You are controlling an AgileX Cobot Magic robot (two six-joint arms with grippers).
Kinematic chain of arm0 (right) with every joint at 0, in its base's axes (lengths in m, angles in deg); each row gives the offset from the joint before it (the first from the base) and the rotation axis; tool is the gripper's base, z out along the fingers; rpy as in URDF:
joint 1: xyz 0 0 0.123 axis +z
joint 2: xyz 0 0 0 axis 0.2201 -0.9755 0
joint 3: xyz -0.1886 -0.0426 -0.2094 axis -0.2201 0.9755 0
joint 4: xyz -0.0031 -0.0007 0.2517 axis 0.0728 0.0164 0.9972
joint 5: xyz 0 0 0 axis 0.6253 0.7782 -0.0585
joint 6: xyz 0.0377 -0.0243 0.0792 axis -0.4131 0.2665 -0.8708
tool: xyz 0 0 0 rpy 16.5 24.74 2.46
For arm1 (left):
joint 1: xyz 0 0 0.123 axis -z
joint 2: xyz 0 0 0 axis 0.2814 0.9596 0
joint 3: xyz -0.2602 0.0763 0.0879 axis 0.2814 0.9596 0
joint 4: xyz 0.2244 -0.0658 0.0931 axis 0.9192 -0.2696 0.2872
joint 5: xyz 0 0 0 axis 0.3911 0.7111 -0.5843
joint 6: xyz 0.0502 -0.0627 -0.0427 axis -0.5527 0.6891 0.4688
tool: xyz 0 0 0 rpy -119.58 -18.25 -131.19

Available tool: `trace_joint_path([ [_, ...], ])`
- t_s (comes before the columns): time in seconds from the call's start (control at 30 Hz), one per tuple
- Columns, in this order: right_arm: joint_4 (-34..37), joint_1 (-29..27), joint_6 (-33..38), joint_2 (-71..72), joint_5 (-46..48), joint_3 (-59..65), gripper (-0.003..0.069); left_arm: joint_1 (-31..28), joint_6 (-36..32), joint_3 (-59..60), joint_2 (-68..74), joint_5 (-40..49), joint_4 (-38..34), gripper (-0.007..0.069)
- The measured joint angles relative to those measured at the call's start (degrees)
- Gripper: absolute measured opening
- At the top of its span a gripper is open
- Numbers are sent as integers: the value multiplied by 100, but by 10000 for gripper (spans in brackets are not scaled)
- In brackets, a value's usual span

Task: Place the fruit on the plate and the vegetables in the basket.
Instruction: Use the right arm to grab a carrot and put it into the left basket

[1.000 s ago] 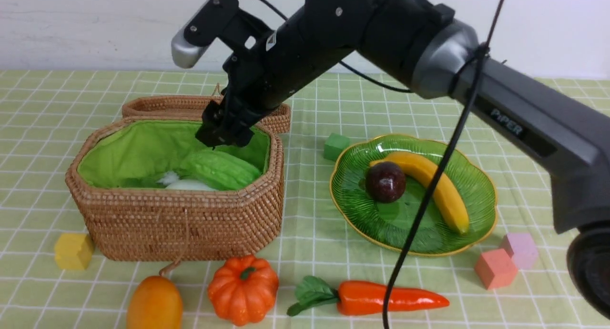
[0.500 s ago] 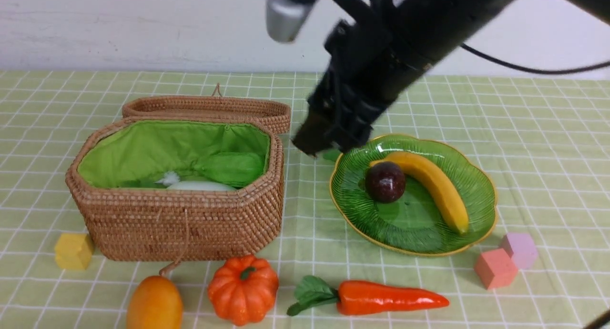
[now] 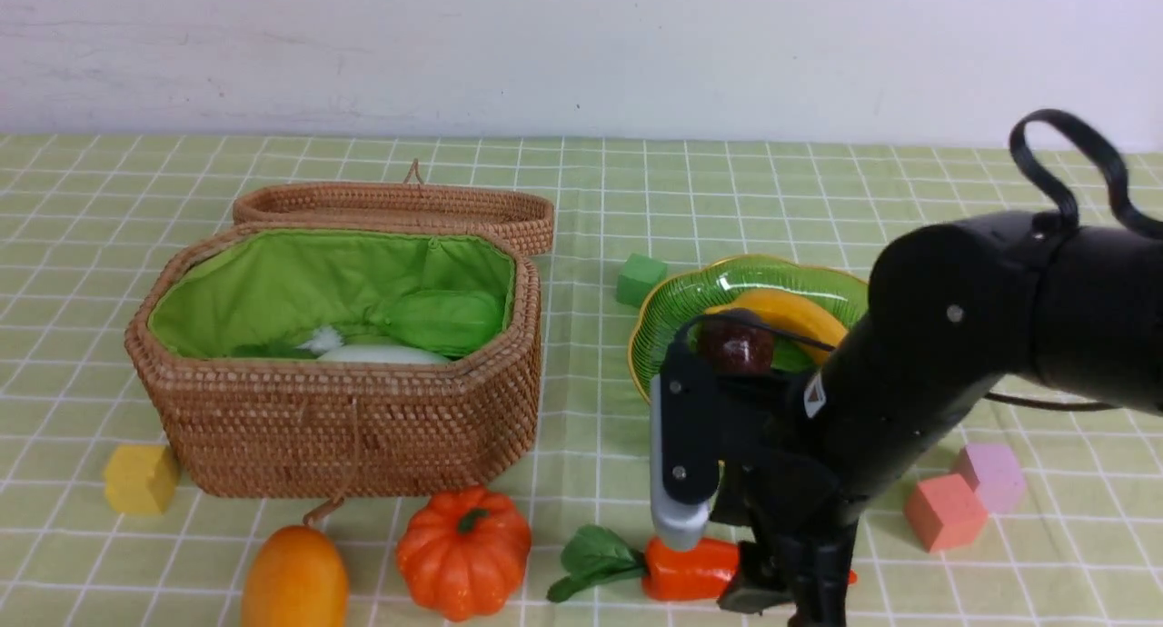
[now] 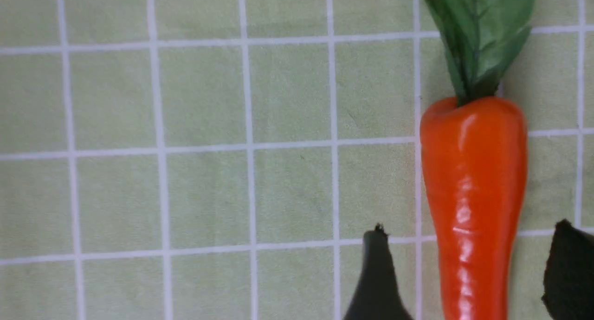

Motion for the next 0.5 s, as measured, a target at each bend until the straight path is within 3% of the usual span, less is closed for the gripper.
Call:
trace_joint_path([
  [0.23, 30, 0, 124, -317, -640, 14, 465, 0, 0, 0, 0, 0, 0, 239],
  [0.5, 72, 0, 123, -902, -720, 14, 463, 0, 0, 0, 0, 0, 0, 239],
])
